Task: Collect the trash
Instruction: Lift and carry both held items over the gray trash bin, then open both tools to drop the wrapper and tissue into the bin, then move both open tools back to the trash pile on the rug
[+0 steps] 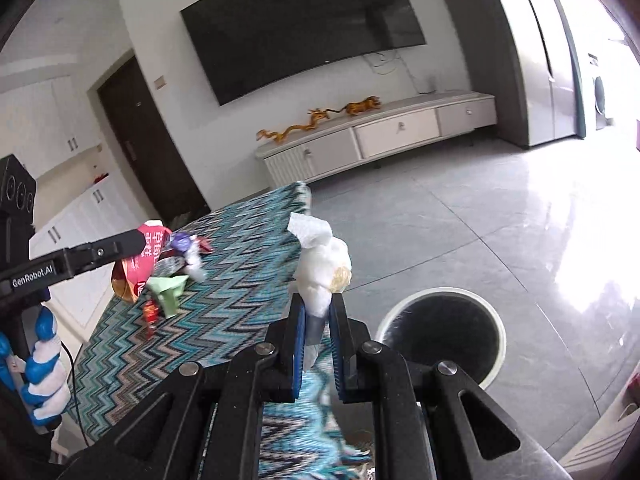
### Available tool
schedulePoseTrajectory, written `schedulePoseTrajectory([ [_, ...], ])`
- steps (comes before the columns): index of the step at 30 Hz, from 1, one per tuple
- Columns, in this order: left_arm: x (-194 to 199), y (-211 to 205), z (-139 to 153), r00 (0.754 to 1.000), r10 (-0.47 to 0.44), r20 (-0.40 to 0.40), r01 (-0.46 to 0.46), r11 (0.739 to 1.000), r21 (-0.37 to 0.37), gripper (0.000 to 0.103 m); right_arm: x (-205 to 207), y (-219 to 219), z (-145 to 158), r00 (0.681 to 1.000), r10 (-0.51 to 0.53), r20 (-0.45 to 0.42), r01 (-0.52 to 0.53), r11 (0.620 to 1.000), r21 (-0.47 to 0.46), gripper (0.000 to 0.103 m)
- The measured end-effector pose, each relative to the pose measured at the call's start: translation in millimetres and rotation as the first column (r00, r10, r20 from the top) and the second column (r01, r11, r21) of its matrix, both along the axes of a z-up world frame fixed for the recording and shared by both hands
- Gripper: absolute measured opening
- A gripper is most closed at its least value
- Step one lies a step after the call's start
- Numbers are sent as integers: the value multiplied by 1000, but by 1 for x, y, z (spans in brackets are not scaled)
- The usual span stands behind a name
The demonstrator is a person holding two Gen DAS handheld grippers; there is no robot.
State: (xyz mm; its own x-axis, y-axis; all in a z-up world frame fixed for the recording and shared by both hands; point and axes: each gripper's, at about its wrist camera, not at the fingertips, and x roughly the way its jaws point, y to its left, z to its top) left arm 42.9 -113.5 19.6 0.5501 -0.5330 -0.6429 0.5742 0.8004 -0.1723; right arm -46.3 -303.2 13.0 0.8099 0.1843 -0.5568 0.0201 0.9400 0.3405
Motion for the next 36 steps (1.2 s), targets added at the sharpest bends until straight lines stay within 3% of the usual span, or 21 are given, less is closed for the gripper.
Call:
schedulePoseTrajectory([
  [8, 54, -95, -38, 990, -105, -97, 111, 992, 58, 28, 26, -62, -35, 993, -88, -75, 91, 995, 39, 12],
  [15, 95, -148, -84, 967, -157, -202, 176, 981, 81, 31, 57, -95, -60, 984, -111, -142, 116, 993, 31, 16],
  [19, 117, -169, -110, 940, -189, -283, 210, 977, 46, 32, 70, -108, -78, 973, -140, -183, 142, 990, 2, 39],
  [20, 122, -173, -116, 934, -192, -302, 213, 976, 36, 32, 73, -109, -81, 971, -145, -190, 147, 989, -3, 40],
  [23, 133, -180, -129, 920, -192, -340, 212, 977, 20, 42, 77, -117, -90, 961, -170, -218, 173, 985, -5, 40],
  [30, 128, -157, -126, 924, -183, -337, 194, 981, -2, 44, 69, -112, -83, 961, -188, -204, 193, 981, 6, 41],
  [36, 108, -112, -103, 950, -120, -289, 125, 992, 0, 44, 60, -106, -59, 966, -201, -160, 205, 979, 11, 41],
])
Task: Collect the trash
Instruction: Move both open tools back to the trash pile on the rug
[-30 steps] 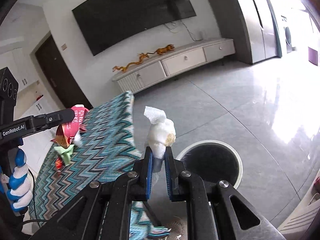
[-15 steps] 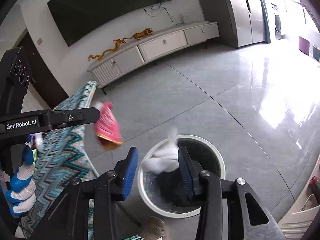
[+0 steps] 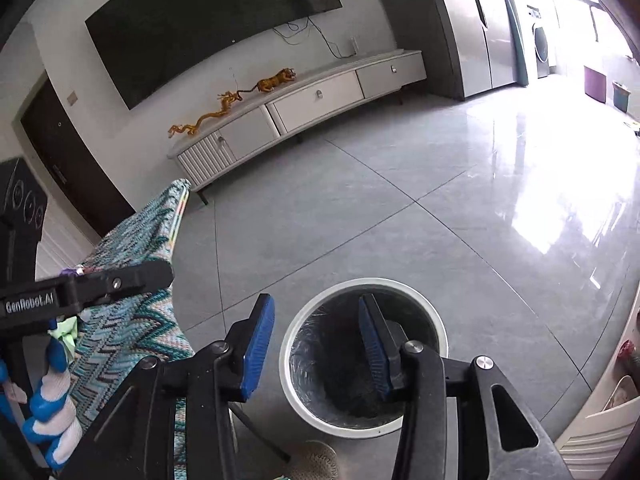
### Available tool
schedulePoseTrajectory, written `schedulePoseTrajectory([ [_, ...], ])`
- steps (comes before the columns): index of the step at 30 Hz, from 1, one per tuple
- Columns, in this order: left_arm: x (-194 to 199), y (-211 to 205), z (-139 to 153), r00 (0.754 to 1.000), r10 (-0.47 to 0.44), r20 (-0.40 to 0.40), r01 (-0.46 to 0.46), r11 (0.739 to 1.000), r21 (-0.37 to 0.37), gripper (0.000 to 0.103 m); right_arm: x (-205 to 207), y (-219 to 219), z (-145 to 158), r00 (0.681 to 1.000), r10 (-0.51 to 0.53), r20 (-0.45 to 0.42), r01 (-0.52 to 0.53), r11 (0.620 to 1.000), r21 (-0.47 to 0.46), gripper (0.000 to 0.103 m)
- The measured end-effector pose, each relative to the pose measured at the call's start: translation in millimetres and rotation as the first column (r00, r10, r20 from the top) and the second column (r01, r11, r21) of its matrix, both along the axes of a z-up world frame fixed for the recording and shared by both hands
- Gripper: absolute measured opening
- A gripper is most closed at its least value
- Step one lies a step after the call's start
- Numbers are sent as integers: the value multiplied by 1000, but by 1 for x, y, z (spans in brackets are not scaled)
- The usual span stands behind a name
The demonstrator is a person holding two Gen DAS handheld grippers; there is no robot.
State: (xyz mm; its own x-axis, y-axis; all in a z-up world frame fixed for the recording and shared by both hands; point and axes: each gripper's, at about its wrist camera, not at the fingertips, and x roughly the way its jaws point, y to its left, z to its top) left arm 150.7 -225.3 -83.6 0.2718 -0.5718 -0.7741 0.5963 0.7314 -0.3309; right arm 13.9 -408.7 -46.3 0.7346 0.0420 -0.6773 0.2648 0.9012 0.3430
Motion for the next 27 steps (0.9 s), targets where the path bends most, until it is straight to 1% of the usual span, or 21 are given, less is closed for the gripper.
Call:
schedulePoseTrajectory([
  [2, -10, 22, 4, 999, 33, 36, -33, 999, 17, 44, -4, 4, 9, 1000, -5, 19, 5, 1000, 4, 42],
  [3, -15, 30, 5, 998, 46, 41, -47, 999, 17, 44, -5, 6, 12, 1000, -7, 26, 7, 1000, 5, 42],
  [8, -47, 69, 12, 997, 80, 19, -80, 997, -22, 44, -7, 22, 24, 999, -5, 45, 4, 1000, 12, 42],
  [9, -53, 72, 13, 996, 84, 15, -84, 996, -30, 44, -6, 27, 26, 999, -1, 47, 1, 1000, 11, 42],
  [12, -69, 93, 18, 994, 104, 22, -103, 994, -48, 44, -10, 42, 38, 998, 18, 65, -17, 1000, -3, 42],
  [14, -78, 110, 20, 992, 123, 28, -121, 991, -57, 44, -11, 53, 44, 997, 32, 73, -31, 999, -17, 44],
  [17, -91, 138, 24, 986, 165, 36, -162, 984, -74, 44, -14, 77, 51, 994, 71, 78, -68, 997, -37, 45],
  [21, -108, 178, 26, 971, 230, 61, -226, 972, -68, 44, -13, 115, 54, 988, 136, 75, -133, 990, -47, 45],
  [27, -126, 231, 31, 943, 323, 77, -318, 946, -63, 44, -13, 177, 61, 964, 255, 80, -249, 966, -74, 46],
])
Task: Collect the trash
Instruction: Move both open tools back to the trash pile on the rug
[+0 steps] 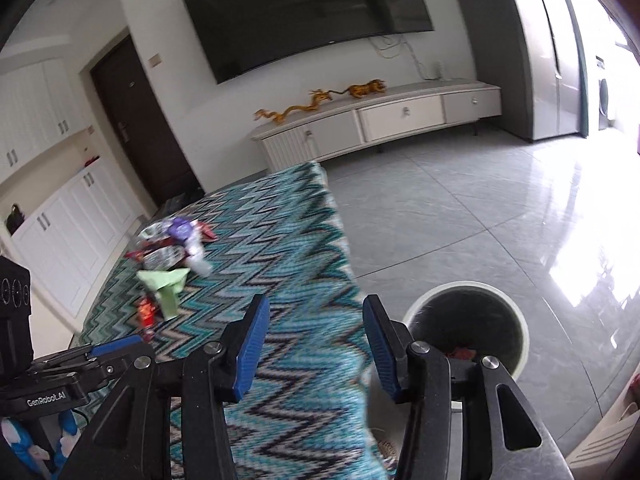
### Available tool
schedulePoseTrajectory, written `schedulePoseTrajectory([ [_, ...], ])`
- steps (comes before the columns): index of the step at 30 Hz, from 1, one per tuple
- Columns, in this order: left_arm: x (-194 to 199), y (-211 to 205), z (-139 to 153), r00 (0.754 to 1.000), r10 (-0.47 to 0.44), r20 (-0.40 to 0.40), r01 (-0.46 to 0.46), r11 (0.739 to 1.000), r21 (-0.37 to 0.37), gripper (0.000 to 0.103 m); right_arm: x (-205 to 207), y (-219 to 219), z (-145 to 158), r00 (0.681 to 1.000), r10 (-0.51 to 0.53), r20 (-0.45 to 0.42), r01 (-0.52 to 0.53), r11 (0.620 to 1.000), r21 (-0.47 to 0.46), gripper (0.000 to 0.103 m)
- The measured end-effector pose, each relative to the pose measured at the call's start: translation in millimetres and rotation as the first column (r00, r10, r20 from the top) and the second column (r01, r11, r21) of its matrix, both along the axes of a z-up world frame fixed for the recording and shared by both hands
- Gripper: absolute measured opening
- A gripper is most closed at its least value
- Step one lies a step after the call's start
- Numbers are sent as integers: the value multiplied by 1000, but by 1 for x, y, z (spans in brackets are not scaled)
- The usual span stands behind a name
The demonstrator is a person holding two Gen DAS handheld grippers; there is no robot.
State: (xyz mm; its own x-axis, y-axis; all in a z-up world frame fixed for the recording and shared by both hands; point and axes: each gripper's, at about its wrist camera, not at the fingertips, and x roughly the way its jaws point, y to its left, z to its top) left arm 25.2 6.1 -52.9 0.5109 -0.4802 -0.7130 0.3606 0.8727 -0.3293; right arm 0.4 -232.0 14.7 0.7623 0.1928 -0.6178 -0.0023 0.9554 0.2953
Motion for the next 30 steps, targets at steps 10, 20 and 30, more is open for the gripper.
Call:
schedulePoseTrajectory([
  [10, -13, 69, 61, 966, 175, 188, -185, 982, 36, 44, -21, 66, 27, 985, 157, 72, -153, 986, -62, 51],
  [20, -37, 119, 144, 854, 322, 409, -360, 933, 16, 63, -42, 70, 56, 970, 180, 164, -169, 982, -80, 51],
  [30, -14, 130, 142, 874, 319, 368, -363, 930, 57, 63, -44, 78, 69, 954, 222, 202, -206, 974, -99, 51],
])
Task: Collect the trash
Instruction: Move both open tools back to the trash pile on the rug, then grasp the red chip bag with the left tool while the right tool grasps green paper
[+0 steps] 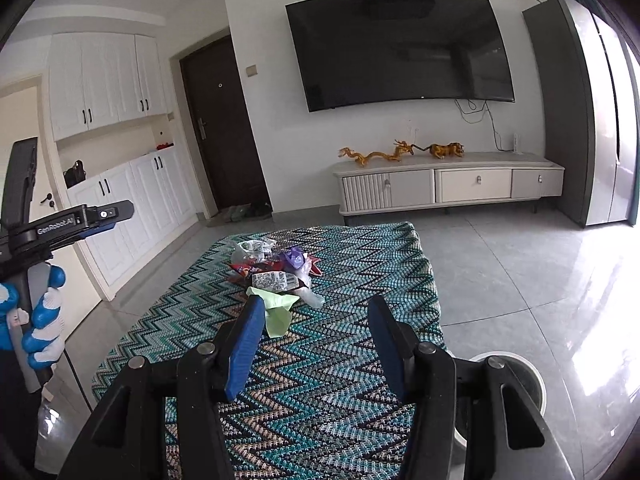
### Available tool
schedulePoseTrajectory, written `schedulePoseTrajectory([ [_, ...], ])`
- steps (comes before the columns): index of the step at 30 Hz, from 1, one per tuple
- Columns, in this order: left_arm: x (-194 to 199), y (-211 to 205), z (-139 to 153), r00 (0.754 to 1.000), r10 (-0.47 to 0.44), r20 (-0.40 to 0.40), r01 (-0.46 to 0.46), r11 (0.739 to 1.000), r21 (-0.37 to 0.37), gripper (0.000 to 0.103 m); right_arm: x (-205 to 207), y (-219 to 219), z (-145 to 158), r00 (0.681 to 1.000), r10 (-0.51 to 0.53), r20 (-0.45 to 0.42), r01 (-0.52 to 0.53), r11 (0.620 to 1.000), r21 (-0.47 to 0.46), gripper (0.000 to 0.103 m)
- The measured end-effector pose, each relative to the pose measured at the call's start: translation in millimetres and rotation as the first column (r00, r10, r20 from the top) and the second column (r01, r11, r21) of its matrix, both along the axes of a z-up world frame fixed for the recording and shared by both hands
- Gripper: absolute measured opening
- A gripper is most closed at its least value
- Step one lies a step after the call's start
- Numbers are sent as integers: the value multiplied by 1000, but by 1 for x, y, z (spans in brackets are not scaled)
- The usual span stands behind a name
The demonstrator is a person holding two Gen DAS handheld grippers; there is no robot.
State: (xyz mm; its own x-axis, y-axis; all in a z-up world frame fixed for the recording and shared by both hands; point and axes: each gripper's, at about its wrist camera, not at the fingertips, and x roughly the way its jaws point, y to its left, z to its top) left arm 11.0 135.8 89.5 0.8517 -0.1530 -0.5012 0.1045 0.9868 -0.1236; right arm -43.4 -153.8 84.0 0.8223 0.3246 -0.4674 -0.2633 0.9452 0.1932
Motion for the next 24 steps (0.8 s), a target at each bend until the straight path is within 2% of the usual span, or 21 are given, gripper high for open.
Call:
schedulePoseTrajectory([
  [5, 21, -4, -33, 997, 0, -81, 0, 1000, -6, 63, 16, 7, -13, 999, 22, -33, -23, 1000, -20, 51],
  [15, 63, -12, -103, 975, -37, -220, 31, 999, -29, 63, 55, 10, -38, 995, 47, -93, -50, 998, -31, 51],
  [24, 89, -17, -159, 938, -65, -341, 53, 998, -43, 62, 89, 18, -63, 986, 76, -151, -82, 996, -39, 51],
])
